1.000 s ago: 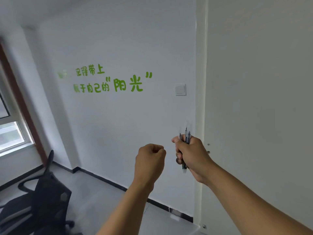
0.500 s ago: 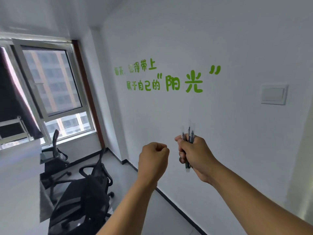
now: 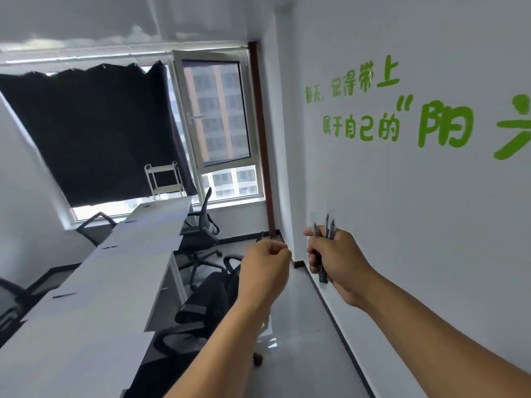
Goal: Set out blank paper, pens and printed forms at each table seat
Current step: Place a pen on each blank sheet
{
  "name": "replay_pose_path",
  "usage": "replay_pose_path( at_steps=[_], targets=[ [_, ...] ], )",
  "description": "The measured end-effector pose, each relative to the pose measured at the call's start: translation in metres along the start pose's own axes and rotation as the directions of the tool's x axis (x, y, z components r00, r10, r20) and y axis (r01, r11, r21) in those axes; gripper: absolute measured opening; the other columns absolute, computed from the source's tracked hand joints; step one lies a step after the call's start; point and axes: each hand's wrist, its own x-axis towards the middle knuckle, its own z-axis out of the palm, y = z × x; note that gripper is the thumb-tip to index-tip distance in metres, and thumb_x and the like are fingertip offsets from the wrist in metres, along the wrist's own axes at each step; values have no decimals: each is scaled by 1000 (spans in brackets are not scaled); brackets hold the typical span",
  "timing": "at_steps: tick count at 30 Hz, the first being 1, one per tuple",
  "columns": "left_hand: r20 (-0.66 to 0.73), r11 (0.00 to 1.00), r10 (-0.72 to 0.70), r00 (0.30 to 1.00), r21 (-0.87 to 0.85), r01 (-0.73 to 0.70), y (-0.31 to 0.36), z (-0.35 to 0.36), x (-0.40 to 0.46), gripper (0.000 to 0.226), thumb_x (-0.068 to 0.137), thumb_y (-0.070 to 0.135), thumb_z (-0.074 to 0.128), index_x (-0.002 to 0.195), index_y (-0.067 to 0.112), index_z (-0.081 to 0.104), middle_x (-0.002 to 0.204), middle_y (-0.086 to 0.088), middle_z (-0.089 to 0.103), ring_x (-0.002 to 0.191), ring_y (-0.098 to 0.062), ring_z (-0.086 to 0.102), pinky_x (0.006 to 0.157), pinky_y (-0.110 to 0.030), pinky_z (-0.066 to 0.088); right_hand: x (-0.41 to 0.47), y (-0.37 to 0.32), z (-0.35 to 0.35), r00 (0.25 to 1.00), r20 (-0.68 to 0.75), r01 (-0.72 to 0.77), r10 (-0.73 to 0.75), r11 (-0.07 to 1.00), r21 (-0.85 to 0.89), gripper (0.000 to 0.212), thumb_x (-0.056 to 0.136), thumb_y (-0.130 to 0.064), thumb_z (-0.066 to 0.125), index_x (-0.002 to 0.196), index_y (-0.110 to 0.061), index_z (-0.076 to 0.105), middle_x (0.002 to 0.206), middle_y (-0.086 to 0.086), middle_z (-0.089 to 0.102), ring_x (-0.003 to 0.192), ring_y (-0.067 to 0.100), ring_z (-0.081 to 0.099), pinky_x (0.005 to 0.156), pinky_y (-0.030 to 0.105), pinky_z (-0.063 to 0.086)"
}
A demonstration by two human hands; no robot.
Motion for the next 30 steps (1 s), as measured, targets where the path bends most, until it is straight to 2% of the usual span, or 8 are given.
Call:
replay_pose_path(
  at_steps=[2, 6, 9, 15, 18, 22, 26, 30],
  targets=[
    [-59, 999, -46, 997, 0, 46, -9, -2, 26, 20, 90, 13, 57, 71, 15, 63, 63, -3, 53, 59, -25, 44, 60, -37, 37, 37, 9, 14, 995, 99, -21, 19, 1000, 12, 27, 104, -4, 52, 122, -17, 68, 78, 7, 56, 73, 20, 55, 71, 35, 51],
    [-202, 995, -95, 975, 15, 100, -32, -11, 78, 21, 95, 17, 62, 81, 24, 76, 70, 2, 75, 67, -22, 69, 65, -36, 56, 108, 27, 47, 976, 213, -41, 39, 999, 6, 31, 103, -2, 53, 124, -17, 69, 76, 8, 58, 72, 20, 56, 71, 37, 51],
    [-283, 991, -130, 950, -24, 128, -60, -19, 131, 21, 98, 16, 63, 91, 27, 79, 76, 1, 76, 68, -13, 67, 66, -34, 55, 169, 50, 83, 955, 290, -64, 61, 998, 2, 32, 103, -2, 54, 126, -18, 69, 76, 8, 59, 71, 18, 57, 68, 35, 52],
    [-378, 978, -197, 905, -14, 207, -108, -39, 237, 26, 96, 14, 62, 85, 33, 76, 79, 2, 77, 78, -17, 73, 71, -38, 59, 277, 82, 145, 915, 386, -101, 122, 992, -74, 32, 102, 0, 53, 120, -20, 69, 78, 9, 59, 72, 18, 57, 67, 33, 52],
    [-421, 972, -230, 877, -50, 231, -119, -54, 278, 28, 97, 11, 61, 81, 31, 74, 82, -7, 77, 75, -17, 69, 71, -38, 57, 324, 83, 173, 892, 434, -104, 126, 992, -75, 31, 102, 0, 52, 121, -19, 69, 78, 9, 57, 71, 17, 56, 69, 33, 51],
    [-502, 957, -274, 820, -61, 282, -139, -81, 323, 26, 95, 11, 61, 78, 27, 73, 75, 1, 74, 71, -18, 63, 69, -36, 51, 377, 89, 224, 838, 527, -127, 138, 990, -57, 31, 104, 0, 53, 123, -18, 69, 80, 7, 57, 68, 15, 56, 65, 32, 50],
    [-581, 938, -313, 751, -66, 340, -163, -105, 357, 19, 95, 12, 61, 81, 13, 74, 76, -9, 74, 70, -20, 65, 67, -36, 52, 417, 106, 273, 773, 619, -135, 138, 990, -52, 28, 103, -1, 55, 123, -15, 69, 82, 9, 58, 73, 18, 56, 66, 34, 50],
    [-703, 908, -359, 614, -112, 403, -200, -133, 387, 17, 93, 18, 64, 88, 26, 78, 85, 5, 78, 84, -19, 75, 74, -37, 61, 458, 136, 336, 657, 737, -132, 155, 987, -90, 31, 103, -2, 55, 126, -17, 69, 81, 8, 62, 76, 20, 58, 69, 35, 51]
  ],
)
